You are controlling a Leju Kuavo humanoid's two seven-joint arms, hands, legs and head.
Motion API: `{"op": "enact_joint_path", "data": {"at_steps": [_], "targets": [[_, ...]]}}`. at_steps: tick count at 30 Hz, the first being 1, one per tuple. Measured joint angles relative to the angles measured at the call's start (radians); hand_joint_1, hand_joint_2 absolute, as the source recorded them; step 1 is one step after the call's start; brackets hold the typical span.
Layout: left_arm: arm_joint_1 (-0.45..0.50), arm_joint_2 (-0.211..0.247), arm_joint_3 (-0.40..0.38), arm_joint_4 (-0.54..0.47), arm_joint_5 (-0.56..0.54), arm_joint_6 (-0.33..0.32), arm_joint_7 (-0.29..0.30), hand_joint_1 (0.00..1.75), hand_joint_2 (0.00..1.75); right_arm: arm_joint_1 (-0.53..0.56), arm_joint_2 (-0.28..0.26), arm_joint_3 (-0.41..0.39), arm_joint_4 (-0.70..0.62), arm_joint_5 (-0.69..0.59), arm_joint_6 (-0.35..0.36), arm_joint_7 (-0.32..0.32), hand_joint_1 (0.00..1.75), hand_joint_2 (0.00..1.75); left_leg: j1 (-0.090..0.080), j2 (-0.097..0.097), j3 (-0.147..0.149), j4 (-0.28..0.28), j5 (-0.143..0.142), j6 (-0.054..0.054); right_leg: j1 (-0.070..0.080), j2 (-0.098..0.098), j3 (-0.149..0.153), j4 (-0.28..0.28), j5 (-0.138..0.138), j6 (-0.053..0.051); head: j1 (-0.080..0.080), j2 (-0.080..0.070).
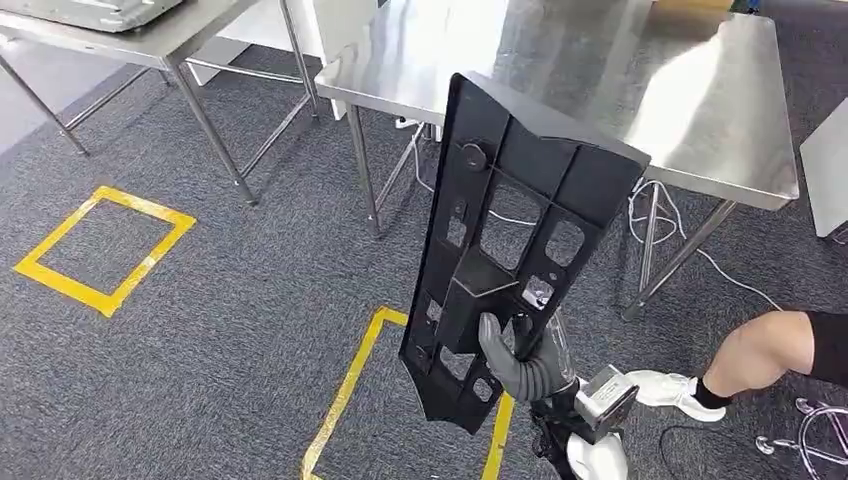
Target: Take the parts from the cabinet and place them on the table.
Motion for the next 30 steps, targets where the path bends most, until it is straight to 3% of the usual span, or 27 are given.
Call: {"op": "enact_joint_path", "data": {"at_steps": [1,2,4,5,8,9,10,11,13,14,15,16,17,19,20,21,24,25,26,27,29,30], "targets": [[0.000,0.000,0.000,0.000,0.000,0.000,0.001,0.00,1.75,0.000,0.000,-0.001,0.000,0.000,0.000,0.001,1.75,1.75,0.000,0.000,-0.002,-0.028,0.037,0.003,0.001,0.002,0.008,0.000,-0.006,0.001,0.000,0.000],[0.000,0.000,0.000,0.000,0.000,0.000,0.001,0.00,1.75,-0.001,0.000,-0.002,0.000,-0.001,0.000,0.002,1.75,1.75,0.000,0.000,0.018,-0.093,0.090,0.008,0.002,0.003,0.019,0.000,-0.013,0.003,0.000,0.000],[0.000,0.002,0.000,0.000,0.000,0.000,0.001,0.00,1.75,-0.003,0.000,-0.002,0.000,-0.002,0.000,0.003,1.75,1.75,-0.003,0.001,0.089,-0.278,0.205,0.026,0.003,0.004,0.042,-0.002,-0.030,0.008,0.000,0.000],[-0.001,0.002,0.001,0.000,0.000,0.000,0.002,0.00,1.75,-0.005,0.000,-0.003,0.000,-0.002,0.000,0.003,1.75,1.75,-0.011,0.001,0.105,-0.302,0.192,0.031,0.013,0.004,0.044,0.001,-0.038,0.015,0.001,0.000],[-0.001,0.002,0.002,0.000,0.000,0.000,0.002,0.00,1.75,-0.008,0.000,-0.003,0.000,-0.003,0.000,0.006,1.75,1.75,-0.018,0.003,0.106,-0.308,0.178,0.043,0.009,0.002,0.044,-0.008,-0.046,0.030,0.000,0.000],[-0.002,0.002,0.002,0.000,0.000,0.000,0.002,0.00,1.75,-0.011,0.000,-0.003,0.000,-0.005,0.001,0.006,1.75,1.75,-0.019,0.002,0.114,-0.321,0.179,0.047,0.014,0.001,0.056,-0.014,-0.049,0.038,0.000,0.000],[-0.001,0.002,0.002,0.000,0.000,0.000,0.003,0.00,1.75,-0.012,0.000,-0.003,0.000,-0.005,0.001,0.007,1.75,1.75,-0.008,0.003,0.130,-0.337,0.185,0.052,0.014,0.000,0.048,-0.001,-0.055,0.041,0.002,0.000],[-0.001,0.000,0.002,0.000,0.000,0.000,0.003,0.00,1.75,-0.015,-0.001,-0.003,0.000,-0.006,0.002,0.007,1.75,1.75,-0.010,0.002,0.139,-0.344,0.182,0.057,0.013,0.000,0.033,0.041,-0.073,0.037,0.002,0.000],[-0.003,0.000,0.003,0.000,0.000,0.005,0.005,0.00,1.75,-0.017,-0.001,-0.003,0.001,-0.007,0.002,0.007,1.75,1.75,-0.011,0.003,0.147,-0.344,0.174,0.066,0.012,0.000,-0.062,0.200,-0.128,0.028,0.003,0.000],[-0.003,-0.001,0.003,0.000,0.000,0.007,0.005,0.00,1.75,-0.015,-0.002,-0.003,0.004,-0.007,0.002,0.008,1.75,1.75,-0.012,0.002,0.150,-0.344,0.169,0.068,0.011,0.000,-0.111,0.273,-0.145,0.029,0.003,0.000],[-0.002,-0.001,0.003,0.000,0.000,0.008,0.006,0.00,1.75,-0.015,-0.002,-0.003,0.007,-0.007,0.003,0.008,1.75,1.75,-0.012,0.001,0.155,-0.343,0.163,0.067,0.011,0.000,-0.147,0.314,-0.144,0.036,0.004,0.000],[-0.002,-0.001,0.003,0.000,0.000,0.009,0.006,0.00,1.75,-0.015,-0.002,-0.003,0.009,-0.007,0.005,0.008,1.75,1.75,-0.012,-0.001,0.164,-0.343,0.156,0.066,0.009,0.000,-0.154,0.296,-0.119,0.047,0.003,0.000],[-0.002,-0.001,0.003,0.000,0.000,0.009,0.007,0.00,1.75,-0.015,-0.002,-0.003,0.009,-0.007,0.006,0.008,1.75,1.75,-0.011,-0.003,0.174,-0.343,0.149,0.063,0.008,0.000,-0.137,0.239,-0.079,0.061,0.004,0.000],[-0.002,-0.002,0.003,0.000,0.000,0.009,0.007,0.00,1.75,-0.015,-0.002,-0.003,0.009,-0.007,0.007,0.008,1.75,1.75,-0.011,-0.008,0.200,-0.343,0.130,0.055,0.001,-0.001,-0.070,0.059,0.020,0.082,0.004,0.000],[-0.002,-0.002,0.003,0.000,0.000,0.008,0.007,0.00,1.75,-0.016,-0.002,-0.003,0.011,-0.007,0.007,0.008,1.75,1.75,-0.017,-0.008,0.201,-0.340,0.122,0.047,0.003,-0.003,-0.054,0.017,0.040,0.078,0.008,0.000],[-0.002,-0.002,0.003,0.000,0.000,0.008,0.008,0.00,1.75,-0.016,-0.001,-0.003,0.011,-0.008,0.008,0.008,1.75,1.75,-0.021,-0.011,0.205,-0.336,0.109,0.041,0.003,-0.002,-0.044,0.010,0.041,0.059,0.006,0.000],[-0.003,-0.002,0.003,0.000,0.000,0.008,0.008,0.00,1.75,-0.017,0.000,-0.003,0.011,-0.011,0.010,0.008,1.75,1.75,-0.011,-0.008,0.211,-0.340,0.103,0.027,0.010,0.000,-0.043,0.011,0.035,0.035,0.003,0.000],[-0.004,0.000,0.003,-0.002,0.000,0.007,0.008,0.00,1.75,-0.019,0.001,-0.003,0.010,-0.011,0.011,0.009,1.75,1.75,-0.006,-0.007,0.215,-0.334,0.092,0.020,-0.002,0.001,-0.032,0.005,0.034,0.028,0.003,0.000],[-0.004,-0.003,0.003,-0.001,0.000,0.006,0.008,0.00,1.75,-0.020,0.001,-0.003,0.010,-0.012,0.012,0.009,1.75,1.75,-0.007,-0.003,0.203,-0.298,0.079,0.015,-0.001,0.000,-0.023,0.004,0.027,0.018,-0.004,0.000],[-0.004,-0.003,0.003,-0.001,0.000,0.006,0.008,0.00,1.75,-0.022,0.002,-0.003,0.010,-0.012,0.014,0.009,1.75,1.75,-0.006,-0.001,0.165,-0.226,0.049,0.011,-0.001,-0.001,-0.018,0.004,0.022,0.009,-0.006,0.000],[-0.002,-0.002,0.003,-0.001,0.000,0.006,0.008,0.00,1.75,-0.022,0.004,-0.003,0.011,-0.012,0.016,0.009,1.75,1.75,-0.004,0.000,0.060,-0.059,-0.006,0.002,0.003,-0.001,-0.010,0.004,0.013,-0.001,-0.005,0.000],[-0.002,-0.002,0.003,-0.001,0.000,0.006,0.008,0.00,1.75,-0.021,0.005,-0.003,0.011,-0.012,0.016,0.009,1.75,1.75,-0.003,0.000,0.017,-0.010,-0.006,0.001,0.004,0.000,-0.007,0.004,0.009,-0.001,-0.006,0.000]]}}
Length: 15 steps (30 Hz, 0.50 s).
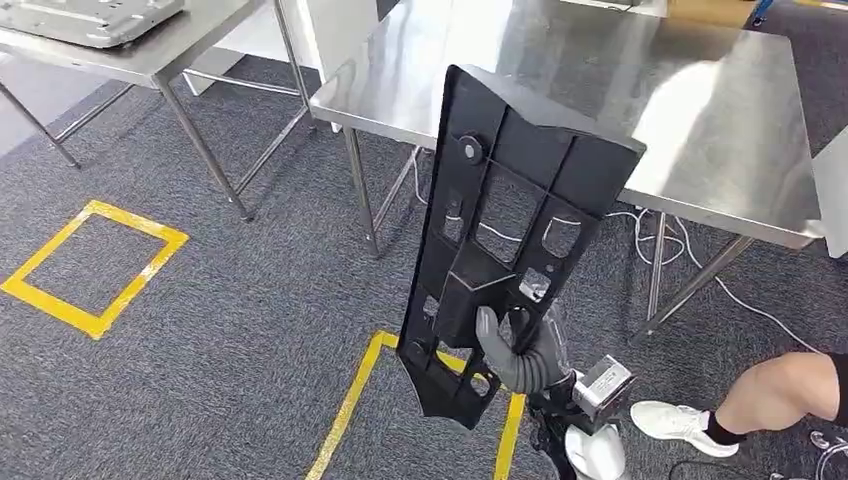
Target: Take the parts from the cabinet and place them on the table.
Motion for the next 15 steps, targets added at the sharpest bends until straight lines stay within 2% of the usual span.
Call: {"op": "enact_joint_path", "data": {"at_steps": [1,2,4,5,6,7,9,10,11,12,14,15], "targets": [[0.000,0.000,0.000,0.000,0.000,0.000,0.000,0.00,1.75,0.000,0.000,0.000,0.000,-0.002,0.000,0.000,1.75,1.75,0.000,0.000,-0.017,-0.002,0.024,0.001,0.000,0.001,0.006,0.000,-0.005,0.000,0.001,0.000],[0.000,0.000,0.000,0.000,0.000,0.000,0.000,0.00,1.75,0.000,0.000,0.000,0.000,-0.007,0.002,0.000,1.75,1.75,0.000,0.000,-0.010,-0.049,0.072,0.005,0.000,0.003,0.014,0.000,-0.011,0.001,0.000,0.000],[0.000,0.002,0.000,0.000,-0.001,0.000,0.000,0.00,1.75,0.000,0.001,0.000,0.000,-0.013,0.003,0.000,1.75,1.75,-0.001,0.000,0.056,-0.226,0.191,0.018,0.002,0.005,0.036,-0.001,-0.025,0.006,0.000,0.000],[0.000,0.004,0.000,0.000,-0.001,0.000,0.000,0.00,1.75,0.000,0.001,0.000,0.000,-0.014,0.003,0.000,1.75,1.75,-0.005,0.001,0.081,-0.289,0.211,0.029,0.002,0.004,0.031,-0.003,-0.031,0.010,0.001,0.000],[-0.001,0.004,0.000,0.000,-0.002,0.000,0.000,0.00,1.75,-0.001,0.001,0.000,0.000,-0.016,0.003,0.001,1.75,1.75,-0.011,0.003,0.092,-0.301,0.193,0.033,0.014,0.005,0.042,-0.001,-0.037,0.019,0.003,0.000],[-0.001,0.005,0.000,0.000,-0.002,0.000,0.000,0.00,1.75,-0.001,0.001,0.001,0.000,-0.016,0.003,0.001,1.75,1.75,-0.013,0.004,0.088,-0.297,0.191,0.035,0.009,0.005,0.041,-0.002,-0.040,0.024,0.002,0.000],[-0.001,0.005,0.000,0.000,-0.002,0.000,0.000,0.00,1.75,-0.002,0.001,0.001,0.000,-0.019,0.003,0.001,1.75,1.75,-0.020,0.002,0.088,-0.302,0.187,0.046,0.006,0.003,0.045,-0.011,-0.043,0.034,0.001,0.000],[-0.001,0.005,0.000,0.000,-0.002,0.000,0.000,0.00,1.75,-0.003,0.002,0.002,-0.001,-0.023,0.004,0.002,1.75,1.75,-0.009,0.002,0.106,-0.323,0.194,0.054,0.017,0.000,0.045,-0.012,-0.049,0.040,0.002,0.000],[0.000,0.005,0.000,0.000,-0.002,0.000,0.000,0.00,1.75,-0.004,0.000,0.002,0.000,-0.027,0.004,0.002,1.75,1.75,-0.010,0.003,0.119,-0.334,0.195,0.056,0.009,-0.001,0.040,0.009,-0.053,0.040,0.003,0.000],[0.000,0.004,0.000,0.000,-0.002,0.000,0.000,0.00,1.75,-0.009,0.000,0.002,0.000,-0.031,0.005,0.002,1.75,1.75,-0.009,0.004,0.126,-0.338,0.193,0.064,0.009,0.001,0.012,0.064,-0.075,0.037,0.005,0.000],[-0.001,0.005,0.000,0.000,-0.005,-0.001,0.000,0.00,1.75,-0.008,-0.001,0.002,0.001,-0.032,0.005,0.003,1.75,1.75,-0.010,0.004,0.133,-0.338,0.184,0.068,0.008,0.001,-0.087,0.224,-0.124,0.029,0.006,0.000],[-0.001,0.005,0.000,0.000,-0.005,-0.001,0.000,0.00,1.75,-0.007,-0.002,0.002,0.003,-0.033,0.005,0.003,1.75,1.75,-0.011,0.003,0.136,-0.338,0.178,0.069,0.008,0.001,-0.134,0.287,-0.131,0.034,0.006,0.000]]}}
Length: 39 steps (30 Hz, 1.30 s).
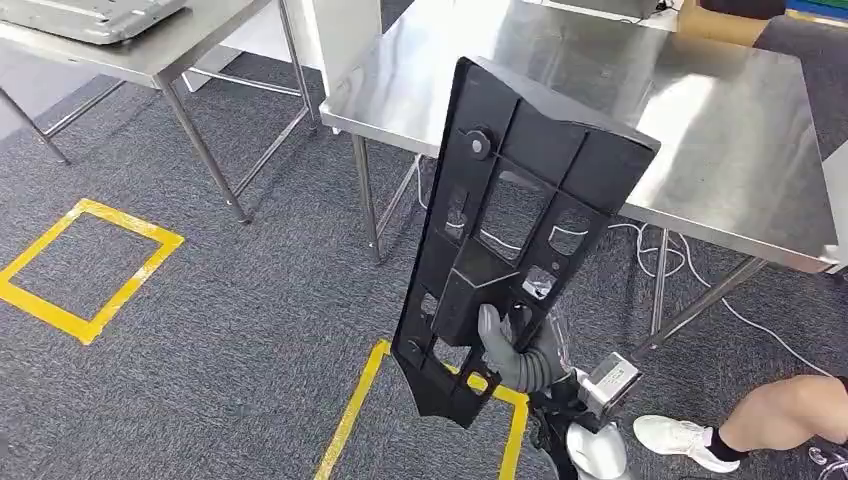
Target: Take the parts from the cabinet and place them on the table.
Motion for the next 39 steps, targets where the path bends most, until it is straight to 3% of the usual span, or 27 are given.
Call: {"op": "enact_joint_path", "data": {"at_steps": [1,2,4,5,6,7,9,11,12,14,15,16,17,18,20,22,24,25,26,27,29,31,32,33,35,36,39], "targets": [[0.000,0.000,0.000,0.000,0.000,0.000,0.000,0.00,1.75,0.000,-0.002,0.000,0.002,-0.002,0.000,0.000,1.75,1.75,0.000,-0.002,0.006,0.000,-0.005,-0.001,0.000,0.000,-0.019,0.010,0.011,0.007,0.001,0.000],[0.001,0.000,0.000,0.000,0.000,-0.002,0.000,0.00,1.75,0.000,-0.003,0.000,0.003,-0.004,0.000,0.001,1.75,1.75,0.000,-0.004,0.014,0.000,-0.012,-0.004,-0.002,0.000,-0.012,-0.027,0.042,0.019,0.000,0.000],[0.001,-0.001,0.000,0.000,0.000,-0.002,0.000,0.00,1.75,0.000,-0.004,0.000,0.003,-0.005,0.000,0.001,1.75,1.75,0.001,-0.007,0.037,0.001,-0.027,-0.010,-0.007,-0.001,0.049,-0.187,0.133,0.042,0.001,0.000],[0.001,0.000,0.000,0.000,-0.001,-0.003,0.000,0.00,1.75,-0.001,-0.005,0.000,0.003,-0.007,0.000,0.002,1.75,1.75,0.000,-0.008,0.040,0.002,-0.037,-0.017,-0.010,-0.003,0.081,-0.273,0.174,0.046,0.002,0.000],[0.000,0.000,0.000,0.000,-0.002,-0.004,0.002,0.00,1.75,-0.003,-0.005,0.000,0.005,-0.010,0.000,0.002,1.75,1.75,-0.011,-0.008,0.045,0.010,-0.050,-0.025,-0.006,-0.002,0.091,-0.287,0.175,0.034,0.004,0.000],[0.000,0.000,0.000,0.000,-0.002,-0.004,0.002,0.00,1.75,-0.003,-0.005,0.000,0.005,-0.011,0.000,0.005,1.75,1.75,-0.009,-0.008,0.044,0.009,-0.054,-0.029,-0.008,-0.002,0.090,-0.287,0.173,0.019,0.002,0.000],[0.000,0.000,0.000,0.000,-0.003,-0.003,0.004,0.00,1.75,-0.004,-0.005,-0.002,0.005,-0.016,0.000,0.010,1.75,1.75,0.000,-0.007,0.047,0.006,-0.058,-0.038,-0.001,0.000,0.090,-0.284,0.166,0.002,0.001,0.000],[-0.002,0.000,0.000,-0.001,-0.004,-0.003,0.005,0.00,1.75,-0.004,-0.004,-0.001,0.002,-0.016,0.000,0.011,1.75,1.75,0.005,-0.003,0.053,0.026,-0.075,-0.052,-0.012,0.002,0.108,-0.293,0.162,-0.011,-0.001,0.000],[-0.003,-0.001,0.000,-0.001,-0.005,-0.003,0.005,0.00,1.75,-0.006,-0.004,-0.001,0.002,-0.017,0.001,0.011,1.75,1.75,0.007,-0.001,0.029,0.074,-0.095,-0.058,-0.012,0.001,0.116,-0.293,0.155,-0.021,-0.008,0.000],[-0.002,0.000,0.000,-0.001,-0.004,-0.003,0.005,0.00,1.75,-0.008,-0.003,0.000,0.003,-0.017,0.003,0.011,1.75,1.75,0.010,-0.001,-0.068,0.240,-0.158,-0.068,-0.009,0.000,0.127,-0.293,0.145,-0.034,-0.008,0.000],[0.000,0.000,0.000,-0.001,-0.005,-0.003,0.005,0.00,1.75,-0.008,-0.003,0.000,0.003,-0.017,0.003,0.011,1.75,1.75,0.011,-0.001,-0.115,0.306,-0.172,-0.071,-0.008,0.000,0.130,-0.293,0.140,-0.035,-0.007,0.000],[0.001,-0.001,0.000,-0.001,-0.005,-0.004,0.005,0.00,1.75,-0.006,-0.003,0.000,0.003,-0.017,0.003,0.011,1.75,1.75,0.013,-0.001,-0.146,0.333,-0.162,-0.072,-0.007,0.001,0.135,-0.293,0.135,-0.036,-0.008,0.000],[0.001,-0.001,0.000,-0.001,-0.005,-0.006,0.005,0.00,1.75,-0.006,-0.003,0.000,0.003,-0.017,0.003,0.012,1.75,1.75,0.013,0.000,-0.152,0.309,-0.125,-0.070,-0.007,0.004,0.143,-0.293,0.130,-0.035,-0.008,0.000],[0.001,-0.001,0.000,-0.001,-0.005,-0.006,0.005,0.00,1.75,-0.006,-0.003,0.000,0.003,-0.017,0.004,0.012,1.75,1.75,0.013,0.000,-0.134,0.245,-0.071,-0.067,-0.006,0.006,0.153,-0.293,0.123,-0.032,-0.008,0.000],[0.001,0.000,0.000,-0.001,-0.006,-0.006,0.005,0.00,1.75,-0.007,-0.003,0.000,0.003,-0.017,0.006,0.012,1.75,1.75,0.012,0.000,-0.068,0.073,0.035,-0.053,-0.005,0.007,0.174,-0.295,0.108,-0.026,-0.008,0.000],[0.000,0.002,0.001,-0.001,-0.006,-0.006,0.004,0.00,1.75,-0.008,-0.003,0.000,0.003,-0.018,0.006,0.012,1.75,1.75,0.001,0.001,-0.051,0.034,0.025,-0.039,0.005,0.008,0.176,-0.293,0.097,-0.015,-0.006,0.000],[0.000,0.002,0.001,-0.001,-0.006,-0.006,0.004,0.00,1.75,-0.007,-0.003,0.000,0.003,-0.017,0.008,0.012,1.75,1.75,-0.007,0.001,-0.053,0.037,0.018,-0.027,-0.003,0.008,0.177,-0.298,0.092,-0.005,-0.007,0.000],[0.000,0.002,0.001,-0.001,-0.006,-0.006,0.004,0.00,1.75,-0.008,-0.003,0.000,0.003,-0.017,0.008,0.012,1.75,1.75,-0.008,0.000,-0.047,0.027,0.020,-0.020,0.001,0.007,0.182,-0.304,0.091,0.003,-0.009,0.000],[0.000,0.002,0.001,-0.001,-0.006,-0.006,0.004,0.00,1.75,-0.008,-0.003,0.000,0.002,-0.017,0.008,0.013,1.75,1.75,0.004,0.001,-0.031,0.009,0.026,-0.013,0.001,0.004,0.177,-0.295,0.085,0.006,-0.005,0.000],[0.000,0.000,0.001,-0.001,-0.006,-0.007,0.003,0.00,1.75,-0.009,-0.004,0.000,0.002,-0.017,0.008,0.012,1.75,1.75,0.002,0.001,-0.021,0.002,0.022,-0.007,0.000,0.003,0.167,-0.263,0.073,0.005,-0.003,0.000],[-0.001,0.000,0.001,-0.001,-0.006,-0.008,0.003,0.00,1.75,-0.008,-0.005,0.000,0.002,-0.018,0.008,0.012,1.75,1.75,0.002,0.001,-0.012,0.003,0.014,0.002,-0.002,0.004,0.077,-0.105,0.019,-0.004,-0.002,0.000],[-0.001,0.000,0.001,-0.001,-0.006,-0.008,0.004,0.00,1.75,-0.002,-0.006,-0.001,0.004,-0.018,0.008,0.013,1.75,1.75,0.001,0.000,-0.004,0.003,0.005,0.003,-0.003,0.004,-0.008,0.015,-0.003,0.002,-0.001,0.000],[0.000,0.000,0.001,-0.001,-0.006,-0.008,0.006,0.00,1.75,-0.002,-0.007,-0.001,0.005,-0.018,0.008,0.013,1.75,1.75,0.001,-0.001,0.002,0.003,0.001,0.001,-0.003,0.003,-0.017,0.005,0.017,0.012,-0.002,0.000],[0.000,0.000,0.001,-0.001,-0.006,-0.008,0.010,0.00,1.75,-0.002,-0.007,-0.001,0.005,-0.018,0.008,0.013,1.75,1.75,0.002,-0.003,0.011,0.004,-0.006,-0.001,-0.006,0.003,-0.002,-0.048,0.054,0.026,-0.001,0.000],[0.000,-0.002,0.001,-0.001,-0.011,-0.008,0.015,0.00,1.75,-0.002,-0.007,0.000,0.005,-0.018,0.008,0.013,1.75,1.75,0.003,-0.006,0.032,0.006,-0.023,-0.011,-0.013,0.000,0.073,-0.239,0.153,0.050,0.000,0.000],[0.000,-0.001,0.001,-0.001,-0.012,-0.008,0.015,0.00,1.75,-0.002,-0.007,0.000,0.006,-0.018,0.009,0.013,1.75,1.75,-0.003,-0.006,0.033,0.010,-0.032,-0.019,-0.016,-0.005,0.087,-0.283,0.170,0.046,0.002,0.000],[-0.002,-0.002,0.001,-0.001,-0.013,-0.008,0.018,0.00,1.75,-0.002,-0.007,-0.001,0.006,-0.018,0.009,0.014,1.75,1.75,0.000,0.000,0.039,0.013,-0.046,-0.034,-0.003,0.005,0.094,-0.284,0.165,0.014,-0.002,0.000]]}}
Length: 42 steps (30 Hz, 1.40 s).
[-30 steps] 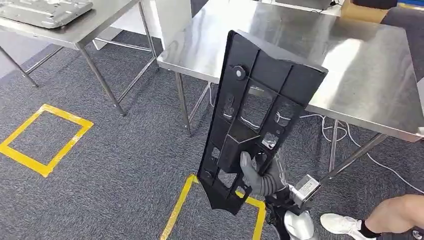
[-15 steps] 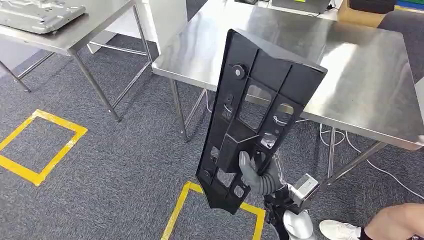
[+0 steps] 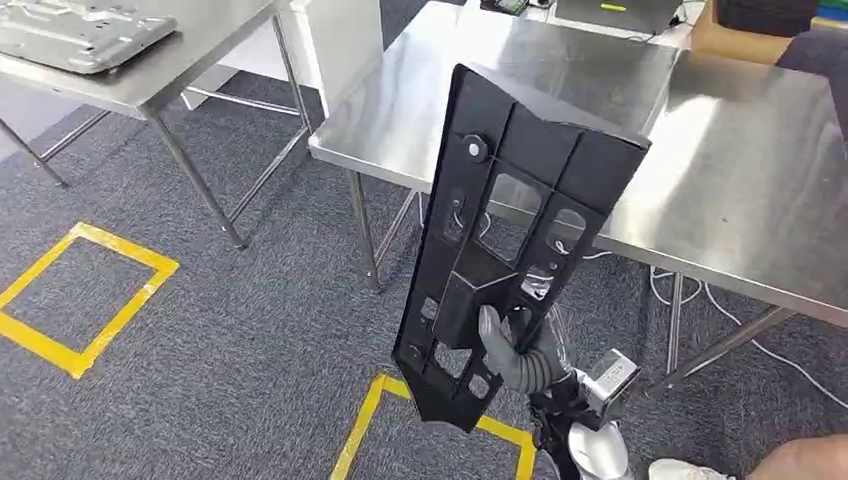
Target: Take the parts from the cabinet and place them on the table.
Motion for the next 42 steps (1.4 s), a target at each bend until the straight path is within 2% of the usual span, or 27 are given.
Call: {"op": "enact_joint_path", "data": {"at_steps": [1,2,3,5,7,9,11,12,13,15,17,19,21,23,24,26,27,28,29,32,33,34,35,37,38,40,42], "targets": [[0.000,0.000,0.000,0.000,0.000,0.000,0.001,0.00,1.75,0.000,0.000,-0.001,0.000,0.000,0.000,0.000,1.75,1.75,0.003,0.005,0.002,-0.002,-0.002,-0.006,0.001,0.005,0.001,-0.001,0.000,-0.007,0.001,0.000],[0.000,0.000,0.000,0.000,-0.001,0.000,0.001,0.00,1.75,0.000,0.002,-0.001,-0.001,-0.001,0.000,0.000,1.75,1.75,0.008,0.006,0.002,0.003,-0.012,-0.014,-0.016,0.012,0.009,-0.009,0.002,-0.016,0.000,0.000],[0.000,-0.002,0.000,0.000,-0.002,0.000,0.001,0.00,1.75,0.000,0.002,-0.001,-0.001,-0.001,0.000,0.000,1.75,1.75,0.008,0.005,-0.005,0.032,-0.030,-0.018,-0.014,0.016,0.012,-0.009,-0.001,-0.021,-0.003,0.000],[-0.001,-0.003,0.000,0.000,-0.002,0.000,0.001,0.00,1.75,0.000,0.003,-0.001,-0.001,-0.001,0.000,0.000,1.75,1.75,0.012,0.005,-0.074,0.173,-0.102,-0.025,-0.013,0.021,0.018,-0.009,-0.005,-0.029,-0.005,0.000],[0.000,-0.003,0.000,0.000,-0.002,0.000,0.001,0.00,1.75,0.000,0.003,-0.001,0.000,-0.001,0.000,0.000,1.75,1.75,0.014,0.005,-0.155,0.308,-0.145,-0.032,-0.010,0.032,0.020,-0.008,-0.008,-0.032,-0.006,0.000],[0.000,-0.003,0.000,0.000,-0.002,0.000,0.001,0.00,1.75,0.001,0.003,-0.001,0.000,0.000,0.000,0.000,1.75,1.75,0.015,0.005,-0.163,0.285,-0.099,-0.031,-0.010,0.049,0.023,-0.008,-0.010,-0.033,-0.006,0.000],[0.000,-0.002,0.000,0.000,-0.002,0.000,0.001,0.00,1.75,0.001,0.004,-0.001,0.000,0.000,0.000,0.001,1.75,1.75,0.016,-0.008,-0.096,0.126,0.002,-0.024,-0.010,0.070,0.030,-0.008,-0.011,-0.031,-0.005,0.000],[0.000,-0.002,0.000,0.000,-0.002,0.000,0.001,0.00,1.75,0.001,0.004,-0.001,0.000,0.000,0.000,0.001,1.75,1.75,0.019,-0.043,-0.062,0.047,0.039,-0.021,-0.011,0.079,0.031,-0.009,-0.012,-0.029,-0.006,0.000],[0.000,-0.002,0.000,0.000,-0.002,0.000,0.001,0.00,1.75,0.001,0.004,-0.001,0.000,0.000,-0.001,0.001,1.75,1.75,0.021,-0.086,-0.049,0.018,0.030,-0.015,-0.002,0.089,0.028,-0.006,-0.014,-0.025,-0.005,0.000],[0.000,-0.002,0.000,0.000,-0.002,0.000,0.001,0.00,1.75,0.003,0.004,0.000,0.000,0.003,-0.002,0.001,1.75,1.75,0.012,-0.062,-0.050,0.018,0.029,-0.010,-0.007,0.104,0.022,-0.009,-0.012,-0.012,-0.005,0.000],[-0.002,-0.003,0.000,0.000,-0.002,0.000,0.000,0.00,1.75,0.006,0.004,-0.001,-0.001,0.004,-0.002,0.001,1.75,1.75,0.008,-0.041,-0.042,0.006,0.037,0.007,-0.007,0.120,0.014,-0.019,-0.007,0.007,-0.005,0.000],[-0.001,-0.004,0.000,0.000,-0.002,0.000,-0.002,0.00,1.75,0.004,0.004,0.000,-0.001,0.006,-0.003,0.001,1.75,1.75,0.010,-0.018,-0.031,-0.012,0.044,0.024,-0.001,0.029,-0.008,0.038,-0.037,0.001,0.000,0.000],[0.001,-0.004,0.000,0.000,-0.002,0.000,-0.002,0.00,1.75,0.005,0.004,0.000,-0.001,0.011,-0.003,0.001,1.75,1.75,0.006,0.009,-0.029,-0.012,0.043,0.031,-0.003,0.010,-0.086,0.191,-0.103,-0.011,0.003,0.000],[0.001,-0.004,0.000,0.000,-0.003,0.001,-0.002,0.00,1.75,0.008,0.002,0.000,0.001,0.012,-0.004,0.001,1.75,1.75,0.004,0.035,-0.029,-0.011,0.041,0.033,-0.004,0.008,-0.140,0.299,-0.130,-0.005,0.006,0.000],[0.001,-0.004,0.000,0.000,-0.003,0.001,-0.002,0.00,1.75,0.009,0.002,0.000,0.002,0.012,-0.003,0.001,1.75,1.75,0.004,0.046,-0.029,-0.011,0.040,0.032,-0.005,0.006,-0.135,0.285,-0.117,0.003,0.005,0.000],[0.001,-0.005,0.000,0.000,-0.003,0.001,-0.002,0.00,1.75,0.008,0.002,0.000,0.002,0.012,-0.004,0.001,1.75,1.75,0.004,0.070,-0.023,-0.010,0.035,0.027,-0.008,-0.011,-0.059,0.146,-0.057,0.025,0.006,0.000],[0.001,-0.006,0.000,0.000,-0.003,0.001,-0.002,0.00,1.75,0.008,0.002,0.000,0.002,0.013,-0.004,0.001,1.75,1.75,0.004,0.078,-0.019,-0.008,0.031,0.022,-0.009,-0.042,-0.012,0.062,-0.031,0.031,0.006,0.000],[0.002,-0.006,0.000,0.000,-0.003,0.001,-0.002,0.00,1.75,0.004,0.003,0.000,0.002,0.012,-0.004,0.001,1.75,1.75,-0.003,0.087,-0.019,-0.003,0.026,0.015,-0.005,-0.094,0.022,0.009,-0.024,0.027,0.008,0.000],[0.002,-0.006,0.001,0.000,-0.003,0.001,-0.002,0.00,1.75,0.000,0.004,0.000,0.002,0.013,-0.004,0.001,1.75,1.75,-0.011,0.099,-0.022,0.010,0.015,0.008,0.002,-0.083,0.026,-0.004,-0.017,0.014,0.008,0.000],[-0.003,-0.006,0.004,0.000,-0.004,0.001,-0.003,0.00,1.75,0.001,0.002,-0.002,0.002,0.012,-0.004,0.002,1.75,1.75,-0.005,0.134,-0.011,0.008,0.011,-0.005,0.000,-0.046,0.022,-0.006,-0.015,-0.006,0.001,0.000],[-0.004,-0.006,0.005,0.000,-0.004,0.001,-0.003,0.00,1.75,0.002,0.004,-0.001,0.002,0.013,-0.003,0.002,1.75,1.75,0.005,0.113,-0.013,0.018,0.000,-0.014,-0.016,-0.034,0.027,-0.010,-0.010,-0.014,0.000,0.000],[-0.004,-0.007,0.005,0.000,-0.007,0.000,-0.003,0.00,1.75,-0.001,0.003,-0.001,0.002,0.012,-0.003,0.001,1.75,1.75,0.006,0.065,-0.022,0.046,-0.024,-0.020,-0.016,-0.024,0.026,-0.010,-0.010,-0.015,-0.002,0.000],[-0.004,-0.007,0.006,0.000,-0.010,0.001,-0.003,0.00,1.75,-0.003,0.004,0.000,0.003,0.013,-0.003,0.002,1.75,1.75,0.008,0.034,-0.049,0.110,-0.066,-0.023,-0.015,-0.017,0.026,-0.010,-0.007,-0.025,-0.002,0.000],[0.000,-0.006,0.008,0.000,-0.010,0.002,-0.003,0.00,1.75,-0.002,0.004,0.000,0.003,0.012,-0.003,0.001,1.75,1.75,0.008,0.011,-0.120,0.258,-0.134,-0.029,-0.014,0.007,0.025,-0.009,-0.007,-0.025,-0.002,0.000],[0.001,-0.006,0.009,0.000,-0.011,0.001,-0.003,0.00,1.75,-0.001,0.004,0.000,0.006,0.012,-0.003,0.002,1.75,1.75,0.010,0.011,-0.145,0.306,-0.143,-0.031,-0.013,0.020,0.025,-0.009,-0.007,-0.025,-0.003,0.000],[0.001,-0.006,0.013,0.000,-0.011,-0.003,-0.002,0.00,1.75,0.000,0.004,0.000,0.008,0.012,-0.005,0.002,1.75,1.75,0.015,0.010,-0.131,0.259,-0.086,-0.032,-0.015,0.032,0.027,-0.008,-0.007,-0.025,-0.004,0.000],[0.000,-0.005,0.015,0.000,-0.011,-0.006,-0.003,0.00,1.75,-0.001,0.004,0.000,0.008,0.012,-0.011,0.002,1.75,1.75,0.021,0.006,-0.057,0.097,0.005,-0.030,-0.017,0.044,0.033,-0.007,-0.008,-0.024,-0.005,0.000]]}}
